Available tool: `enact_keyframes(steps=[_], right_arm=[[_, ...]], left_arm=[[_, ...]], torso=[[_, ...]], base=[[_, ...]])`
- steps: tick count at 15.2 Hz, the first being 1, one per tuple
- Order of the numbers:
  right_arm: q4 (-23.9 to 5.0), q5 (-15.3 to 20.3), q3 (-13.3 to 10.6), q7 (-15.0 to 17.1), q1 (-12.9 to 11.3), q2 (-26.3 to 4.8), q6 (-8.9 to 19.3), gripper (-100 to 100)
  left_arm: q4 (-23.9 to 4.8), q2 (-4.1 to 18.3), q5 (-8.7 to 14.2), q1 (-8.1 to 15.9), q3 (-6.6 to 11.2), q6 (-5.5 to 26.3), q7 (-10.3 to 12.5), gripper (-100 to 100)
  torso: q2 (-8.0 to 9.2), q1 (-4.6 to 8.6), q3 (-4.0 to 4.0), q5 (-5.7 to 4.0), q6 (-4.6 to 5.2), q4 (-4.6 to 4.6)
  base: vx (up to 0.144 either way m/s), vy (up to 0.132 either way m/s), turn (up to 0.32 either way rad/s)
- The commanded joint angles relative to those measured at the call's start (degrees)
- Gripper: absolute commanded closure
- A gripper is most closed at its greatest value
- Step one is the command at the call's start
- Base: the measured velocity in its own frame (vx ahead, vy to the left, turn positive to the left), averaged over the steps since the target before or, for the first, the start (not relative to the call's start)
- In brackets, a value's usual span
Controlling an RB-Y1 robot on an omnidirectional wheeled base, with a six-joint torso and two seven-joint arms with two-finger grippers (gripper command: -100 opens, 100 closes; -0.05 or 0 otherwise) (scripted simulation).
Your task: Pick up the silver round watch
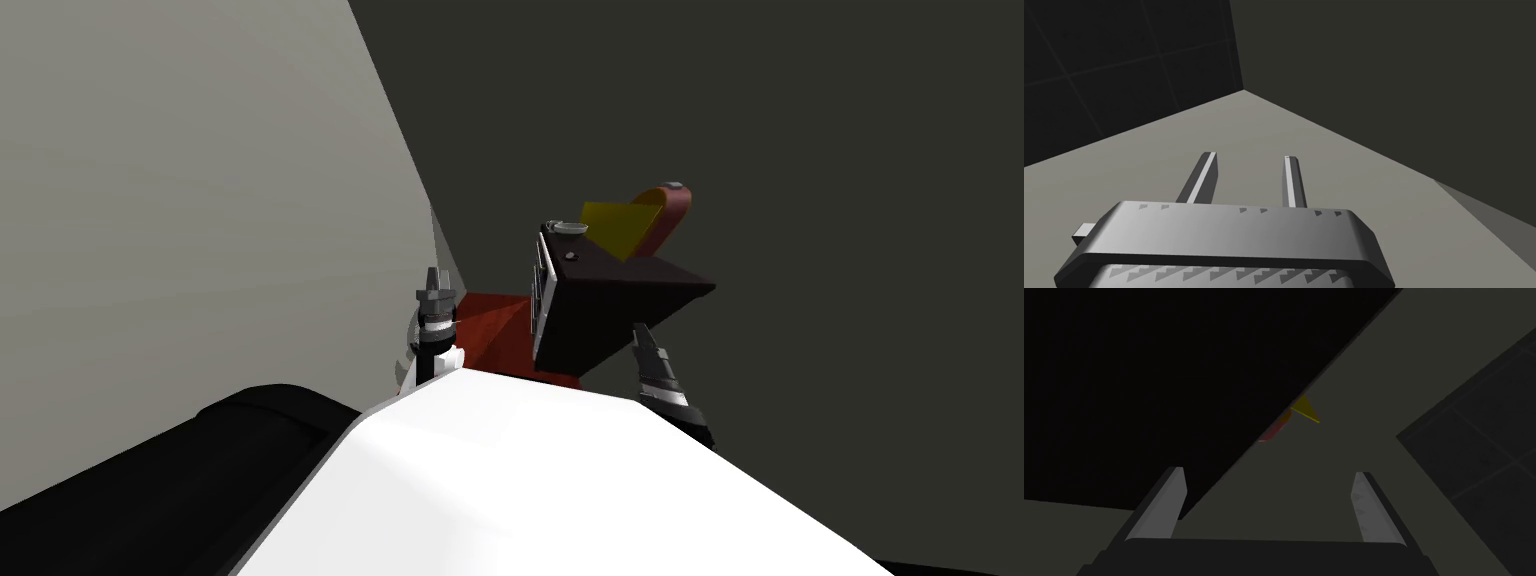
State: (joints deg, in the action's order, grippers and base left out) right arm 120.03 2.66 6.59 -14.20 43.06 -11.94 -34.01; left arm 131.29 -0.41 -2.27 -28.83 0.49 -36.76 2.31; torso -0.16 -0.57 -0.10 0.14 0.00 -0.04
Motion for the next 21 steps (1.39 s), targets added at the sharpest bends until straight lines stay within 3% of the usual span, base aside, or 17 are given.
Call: enact_keyframes(steps=[1,2,3,5,6,7,8,10,11,13,14,16,17,19,20,21], right_arm=[[-2.39,0.90,1.43,-2.86,2.71,-1.34,-1.17,-100],[-2.39,0.90,1.43,-3.79,2.71,-1.34,-1.17,-100],[-4.10,1.60,2.97,-5.25,4.90,-2.69,-2.41,-100],[-4.82,1.60,2.97,-6.74,5.13,-2.69,-2.41,-100],[-7.38,2.33,4.59,-8.75,7.36,-4.07,-3.73,-100],[-7.38,2.33,4.59,-9.85,7.67,-4.07,-3.73,-100],[-8.99,3.09,6.27,-11.30,9.83,-5.49,-5.14,-100],[-10.05,3.09,6.27,-13.10,10.32,-5.49,-5.14,-100],[-12.60,3.87,8.01,-14.99,12.31,-6.93,-6.62,-100],[-12.81,3.87,8.01,-16.46,13.07,-6.93,-6.62,-100],[-15.65,4.67,9.80,-18.26,15.41,-8.40,-8.17,-100],[-15.65,4.67,9.80,-19.94,15.92,-8.40,-8.17,-100],[-18.42,5.49,11.62,-21.72,17.70,-9.90,-9.80,-100],[-18.55,5.49,11.62,-23.50,18.84,-9.90,-9.80,-100],[-21.47,6.33,13.49,-25.37,20.59,-11.41,-11.49,-100],[-21.51,6.33,13.49,-26.45,21.83,-11.41,-11.49,-100]], left_arm=[[0.00,0.00,0.00,0.00,0.00,0.00,0.00,0],[0.00,0.00,0.00,0.00,0.00,0.00,0.00,0],[0.00,0.00,0.00,0.00,0.00,0.00,0.00,0],[0.00,0.00,0.00,0.00,0.00,0.00,0.00,0],[0.00,0.00,0.00,0.00,0.00,0.00,0.00,0],[0.00,0.00,0.00,0.00,0.00,0.00,0.00,0],[0.00,0.00,0.00,0.00,0.00,0.00,0.00,0],[0.00,0.00,0.00,0.00,0.00,0.00,0.00,0],[0.00,0.00,0.00,0.00,0.00,0.00,0.00,0],[0.00,0.00,0.00,-0.01,0.00,0.00,0.00,0],[0.00,0.00,0.00,0.00,0.00,0.00,0.00,0],[0.00,0.00,0.00,-0.01,0.00,0.00,0.00,0],[0.00,0.00,0.00,0.00,0.00,0.00,0.00,0],[0.00,0.00,0.00,-0.01,0.00,0.00,0.00,0],[0.00,0.00,0.00,0.00,0.00,0.00,0.00,0],[0.00,0.00,0.00,-0.01,0.00,0.00,0.00,0]], torso=[[0.00,0.00,0.00,0.00,0.00,0.00],[0.03,0.00,0.02,-0.01,0.01,0.00],[0.04,0.00,0.02,-0.01,0.01,0.01],[-0.02,-0.14,-0.01,0.01,0.00,0.00],[-0.02,-0.04,-0.01,0.01,0.00,-0.01],[-0.02,-0.06,-0.01,0.01,0.02,-0.01],[-0.02,-0.04,-0.01,0.00,0.01,-0.01],[-0.12,-0.13,-0.06,0.02,0.01,-0.03],[-0.10,0.00,-0.06,0.00,0.00,-0.03],[-0.18,0.03,-0.10,-0.01,0.01,-0.04],[-0.12,0.09,-0.07,-0.02,0.00,-0.03],[-0.14,0.01,-0.08,-0.01,0.01,-0.03],[-0.09,0.07,-0.05,-0.01,0.00,-0.02],[-0.17,0.04,-0.09,-0.01,0.01,-0.04],[-0.13,0.13,-0.08,-0.02,0.00,-0.03],[-0.12,0.09,-0.07,-0.01,0.02,-0.03]], base=[[0.027,0.124,0.000],[0.031,0.131,-0.016],[0.048,0.165,-0.015],[0.051,0.152,-0.024],[0.049,0.143,-0.002],[0.050,0.139,-0.022],[0.071,0.168,-0.014],[0.072,0.140,-0.023],[0.087,0.112,-0.009],[0.073,0.115,-0.014],[0.069,0.124,-0.012],[0.060,0.120,-0.015],[0.079,0.125,-0.008],[0.077,0.104,-0.019],[0.070,0.116,-0.004],[0.093,0.121,-0.022]])
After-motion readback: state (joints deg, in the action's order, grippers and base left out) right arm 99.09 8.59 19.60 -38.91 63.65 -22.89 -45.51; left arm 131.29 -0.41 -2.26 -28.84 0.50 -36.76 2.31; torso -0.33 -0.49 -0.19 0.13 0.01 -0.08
